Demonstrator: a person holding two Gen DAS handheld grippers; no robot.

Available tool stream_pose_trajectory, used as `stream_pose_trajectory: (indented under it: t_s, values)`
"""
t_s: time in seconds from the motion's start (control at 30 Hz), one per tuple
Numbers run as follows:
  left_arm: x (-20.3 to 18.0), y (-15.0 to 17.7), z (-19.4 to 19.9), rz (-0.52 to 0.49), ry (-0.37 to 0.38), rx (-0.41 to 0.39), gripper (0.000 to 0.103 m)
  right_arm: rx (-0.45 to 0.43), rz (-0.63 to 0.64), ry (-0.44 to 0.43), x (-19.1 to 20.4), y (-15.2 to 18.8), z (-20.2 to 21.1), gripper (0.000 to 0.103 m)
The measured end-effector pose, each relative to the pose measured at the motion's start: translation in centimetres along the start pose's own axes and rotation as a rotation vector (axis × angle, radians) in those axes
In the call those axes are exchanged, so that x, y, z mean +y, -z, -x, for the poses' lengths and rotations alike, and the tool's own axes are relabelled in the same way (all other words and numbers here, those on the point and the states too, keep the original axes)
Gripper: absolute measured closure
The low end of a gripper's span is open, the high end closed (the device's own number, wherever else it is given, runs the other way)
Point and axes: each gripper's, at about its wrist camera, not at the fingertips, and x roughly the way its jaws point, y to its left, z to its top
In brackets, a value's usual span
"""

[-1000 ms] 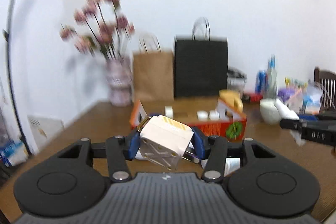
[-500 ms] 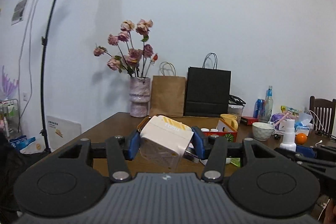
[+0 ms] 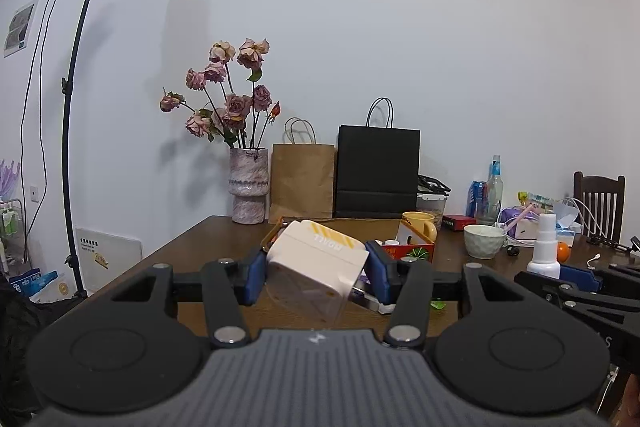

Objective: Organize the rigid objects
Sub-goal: 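Carry the beige cube and white spray bottle up over the cardboard box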

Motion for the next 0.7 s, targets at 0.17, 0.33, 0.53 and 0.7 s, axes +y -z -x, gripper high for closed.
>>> stream_pose_trajectory:
  t_s: [0.17, 0.33, 0.53, 0.7]
  values:
    - [0.2, 0.4, -0.9, 0.003, -0.011, 0.024, 0.052, 0.021, -0.016, 0.007, -0.5, 0.4, -1.1, 0.076]
    - [0.5, 0.4, -2.8, 0.007, -0.019, 0.053, 0.052, 0.035, -0.022, 0.021, -1.6, 0.3, -2.9, 0.076]
    - [0.9, -0.1, -5.8, 0.006, -0.03, 0.064, 0.052, 0.034, -0.04, -0.003, -3.6, -1.0, -6.2, 0.076]
    - [1.5, -1.8, -10.2, 0.005, -0.026, 0.064, 0.052, 0.057, -0.099, -0.065, -6.7, -3.1, -11.1, 0.076]
